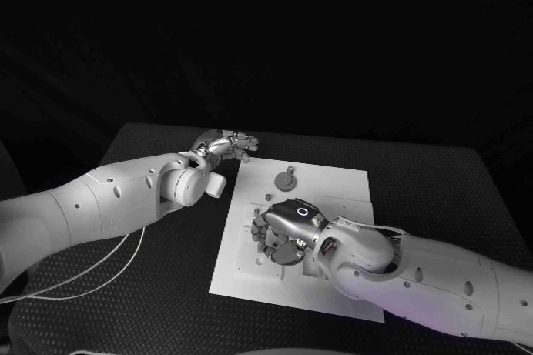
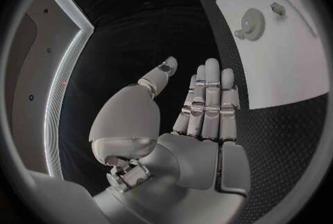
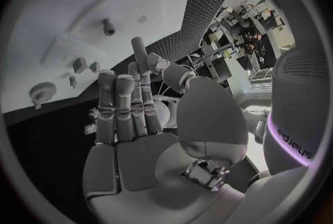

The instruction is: Assemble the parts on the task board

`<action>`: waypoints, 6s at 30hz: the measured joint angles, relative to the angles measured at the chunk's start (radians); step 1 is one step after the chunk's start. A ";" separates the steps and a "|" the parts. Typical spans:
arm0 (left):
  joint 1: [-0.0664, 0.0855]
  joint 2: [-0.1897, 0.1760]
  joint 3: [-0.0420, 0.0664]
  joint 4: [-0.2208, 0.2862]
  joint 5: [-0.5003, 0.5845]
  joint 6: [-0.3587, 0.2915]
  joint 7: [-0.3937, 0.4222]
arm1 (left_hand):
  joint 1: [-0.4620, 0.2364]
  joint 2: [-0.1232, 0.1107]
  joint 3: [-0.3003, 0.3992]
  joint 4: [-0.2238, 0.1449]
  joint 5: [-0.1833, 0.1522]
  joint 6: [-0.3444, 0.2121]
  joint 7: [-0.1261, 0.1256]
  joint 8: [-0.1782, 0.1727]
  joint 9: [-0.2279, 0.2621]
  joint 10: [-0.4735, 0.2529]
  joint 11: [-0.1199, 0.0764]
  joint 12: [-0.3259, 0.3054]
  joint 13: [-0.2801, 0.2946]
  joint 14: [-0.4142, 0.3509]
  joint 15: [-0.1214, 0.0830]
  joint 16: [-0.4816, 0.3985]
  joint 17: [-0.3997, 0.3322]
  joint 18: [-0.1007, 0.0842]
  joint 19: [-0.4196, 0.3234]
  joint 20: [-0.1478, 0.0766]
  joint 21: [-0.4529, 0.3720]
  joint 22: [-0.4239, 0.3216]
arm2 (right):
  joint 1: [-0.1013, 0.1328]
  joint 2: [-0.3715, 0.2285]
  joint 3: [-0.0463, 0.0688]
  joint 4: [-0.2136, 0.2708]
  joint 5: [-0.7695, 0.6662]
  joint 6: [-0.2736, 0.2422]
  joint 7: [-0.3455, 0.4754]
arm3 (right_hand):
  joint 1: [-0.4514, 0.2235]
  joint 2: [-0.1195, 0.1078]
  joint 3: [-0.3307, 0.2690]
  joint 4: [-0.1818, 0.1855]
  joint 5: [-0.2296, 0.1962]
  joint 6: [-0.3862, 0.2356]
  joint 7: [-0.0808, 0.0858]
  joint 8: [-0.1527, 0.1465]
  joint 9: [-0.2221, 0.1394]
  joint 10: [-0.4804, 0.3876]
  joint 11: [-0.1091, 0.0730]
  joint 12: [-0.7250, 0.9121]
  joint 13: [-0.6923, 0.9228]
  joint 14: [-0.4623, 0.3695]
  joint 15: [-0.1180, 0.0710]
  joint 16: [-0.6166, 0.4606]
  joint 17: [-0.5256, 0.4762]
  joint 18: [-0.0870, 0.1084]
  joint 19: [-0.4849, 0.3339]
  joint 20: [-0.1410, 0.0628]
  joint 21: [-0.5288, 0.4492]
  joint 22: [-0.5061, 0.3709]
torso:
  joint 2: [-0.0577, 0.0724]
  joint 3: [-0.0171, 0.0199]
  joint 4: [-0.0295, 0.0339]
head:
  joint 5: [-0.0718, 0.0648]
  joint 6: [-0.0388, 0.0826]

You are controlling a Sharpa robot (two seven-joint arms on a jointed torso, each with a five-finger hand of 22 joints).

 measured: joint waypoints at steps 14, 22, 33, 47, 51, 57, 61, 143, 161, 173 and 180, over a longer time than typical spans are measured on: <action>0.000 -0.001 0.000 0.001 0.000 0.001 0.000 | 0.000 0.000 0.000 0.000 0.000 0.000 0.000 0.000 0.000 0.000 0.000 0.000 0.000 0.000 0.000 0.000 0.000 0.000 0.000 0.000 0.000 0.001 | -0.029 0.022 -0.003 -0.034 -0.008 0.001 0.003 | 0.000 0.000 0.000 0.000 0.000 0.000 0.000 0.000 0.001 0.002 0.002 0.000 0.000 0.001 0.001 0.000 -0.001 0.000 0.000 0.000 0.000 0.000 | 0.001 0.0006 -0.0004 | 0.005 -0.006; 0.000 0.000 0.000 0.002 0.000 0.002 0.000 | 0.000 0.000 0.000 0.000 0.000 0.000 0.000 0.000 0.000 0.000 0.000 0.000 0.000 0.000 0.000 0.000 0.001 0.000 0.000 0.000 0.000 0.001 | -0.051 0.037 -0.001 -0.049 -0.012 -0.005 0.007 | 0.000 0.000 0.003 -0.004 -0.003 0.000 0.000 -0.002 0.001 0.002 0.002 0.018 0.000 0.002 0.002 0.000 -0.002 0.000 0.000 0.000 0.000 0.000 | 0.001 0.0012 0.0000 | 0.009 -0.011; 0.000 -0.002 0.000 0.002 0.000 0.002 0.000 | 0.000 0.000 0.000 0.000 0.000 -0.003 -0.003 0.000 0.000 0.000 0.000 0.000 0.000 0.000 0.000 0.000 0.001 0.000 0.000 0.000 0.000 0.001 | -0.056 0.036 -0.004 -0.064 -0.016 -0.008 0.011 | 0.000 0.000 0.001 -0.006 -0.004 0.000 0.000 -0.002 0.004 0.002 0.002 0.018 0.000 0.002 0.003 0.000 -0.002 0.000 0.003 -0.002 0.000 0.000 | 0.001 0.0008 -0.0009 | 0.014 -0.018; 0.000 -0.002 0.000 0.003 0.000 0.003 0.000 | 0.000 0.000 0.000 0.000 0.000 -0.003 -0.003 0.000 0.000 -0.005 0.002 0.000 0.000 0.000 0.000 0.000 0.002 0.000 0.002 -0.002 0.000 0.002 | -0.051 0.049 -0.013 -0.076 -0.028 -0.005 0.013 | 0.000 0.000 0.003 -0.009 0.000 0.000 0.000 -0.002 0.004 0.001 0.001 0.023 0.000 -0.002 0.002 0.002 -0.003 0.000 0.002 -0.002 0.003 0.000 | 0.000 0.0008 -0.0012 | 0.014 -0.018; 0.000 -0.002 0.000 0.004 0.000 0.003 -0.001 | 0.000 0.000 -0.003 0.003 0.000 -0.003 -0.003 0.000 0.000 -0.005 0.002 0.000 0.000 0.000 0.000 0.000 0.002 0.001 0.002 -0.002 -0.001 0.002 | -0.049 0.054 -0.018 -0.081 -0.028 -0.004 0.016 | 0.001 -0.001 0.029 -0.002 0.000 0.000 0.000 -0.002 0.004 0.000 0.000 0.023 0.015 -0.002 0.002 0.004 -0.008 0.000 0.002 -0.002 0.003 0.000 | 0.000 0.0006 -0.0015 | 0.014 -0.018; 0.000 -0.004 0.000 0.005 0.000 0.003 -0.001 | 0.000 0.000 -0.003 0.003 0.000 -0.003 -0.003 0.000 0.000 -0.005 0.002 0.000 0.000 0.000 0.000 0.000 0.003 0.000 0.002 -0.002 -0.004 0.002 | -0.048 0.055 -0.021 -0.089 -0.010 0.003 0.023 | -0.036 -0.044 0.015 0.031 0.022 -0.026 0.018 -0.033 -0.001 -0.029 0.018 0.007 0.043 -0.021 0.019 -0.005 -0.024 0.001 -0.017 0.016 -0.002 -0.002 | 0.000 0.0006 -0.0013 | 0.013 -0.019; 0.000 -0.004 0.000 0.005 0.000 0.003 -0.001 | 0.000 0.000 -0.003 0.003 0.000 -0.003 -0.003 0.000 0.000 -0.005 0.002 0.000 0.000 0.000 0.000 0.000 0.003 0.001 0.002 -0.002 -0.004 0.002 | -0.049 0.054 -0.022 -0.089 -0.005 0.009 0.027 | -0.066 -0.066 -0.023 0.032 0.020 -0.038 0.027 -0.043 -0.005 -0.047 0.026 -0.009 0.034 -0.025 0.021 -0.004 -0.032 0.007 -0.026 0.017 0.000 -0.003 | 0.000 0.0003 -0.0012 | 0.013 -0.020; -0.003 -0.024 -0.005 -0.009 0.000 0.022 0.006 | -0.021 -0.007 -0.015 0.015 -0.010 -0.003 -0.003 0.007 0.000 -0.005 0.002 0.000 0.002 0.000 0.000 -0.008 0.012 -0.004 0.003 0.003 -0.008 0.010 | 0.129 -0.518 0.009 0.088 0.768 0.398 -0.230 | -0.452 0.128 -0.503 0.035 0.266 -0.085 -0.003 -0.054 0.136 -0.194 -0.044 0.970 0.832 -0.005 -0.044 0.304 0.111 -0.017 0.019 -0.082 0.237 -0.002 | -0.016 0.0031 -0.0200 | -0.107 0.006; -0.011 -0.024 -0.022 0.020 -0.005 0.033 0.021 | -0.044 -0.010 -0.038 0.015 -0.010 -0.003 -0.003 0.007 0.001 -0.005 0.002 0.000 0.002 0.000 0.000 -0.012 0.016 -0.001 0.003 0.003 -0.012 0.013 | 0.129 -0.451 -0.034 0.135 0.782 0.418 -0.430 | -0.488 0.144 -0.507 0.011 0.296 -0.077 -0.006 -0.082 0.131 -0.176 -0.044 0.952 0.851 -0.003 -0.043 0.286 0.127 -0.017 0.010 -0.075 0.236 -0.002 | -0.045 0.0045 -0.0366 | -0.111 -0.014; -0.016 -0.010 -0.027 0.014 -0.006 0.034 0.021 | -0.058 -0.006 -0.053 0.015 -0.010 -0.003 -0.003 0.011 0.002 -0.005 0.002 0.000 0.002 0.000 0.000 -0.016 0.020 -0.001 0.003 0.004 -0.016 0.016 | 0.129 -0.383 -0.061 0.105 0.754 0.395 -0.459 | -0.500 0.139 -0.507 0.005 0.291 -0.071 -0.004 -0.089 0.126 -0.169 -0.044 0.952 0.861 0.005 -0.041 0.282 0.132 -0.016 0.014 -0.071 0.240 -0.002 | -0.056 0.0000 -0.0362 | -0.113 -0.022; -0.023 0.001 -0.030 0.005 -0.007 0.035 0.021 | -0.068 -0.009 -0.061 0.017 -0.010 -0.006 -0.006 0.011 0.002 -0.005 0.002 0.000 0.002 0.000 0.000 -0.016 0.022 -0.002 0.003 0.004 -0.020 0.017 | 0.118 -0.352 -0.070 0.075 0.730 0.390 -0.467 | -0.500 0.139 -0.505 0.003 0.287 -0.071 -0.004 -0.093 0.124 -0.169 -0.044 0.952 0.862 0.005 -0.041 0.282 0.133 -0.016 0.014 -0.071 0.240 -0.002 | -0.065 -0.0041 -0.0361 | -0.111 -0.027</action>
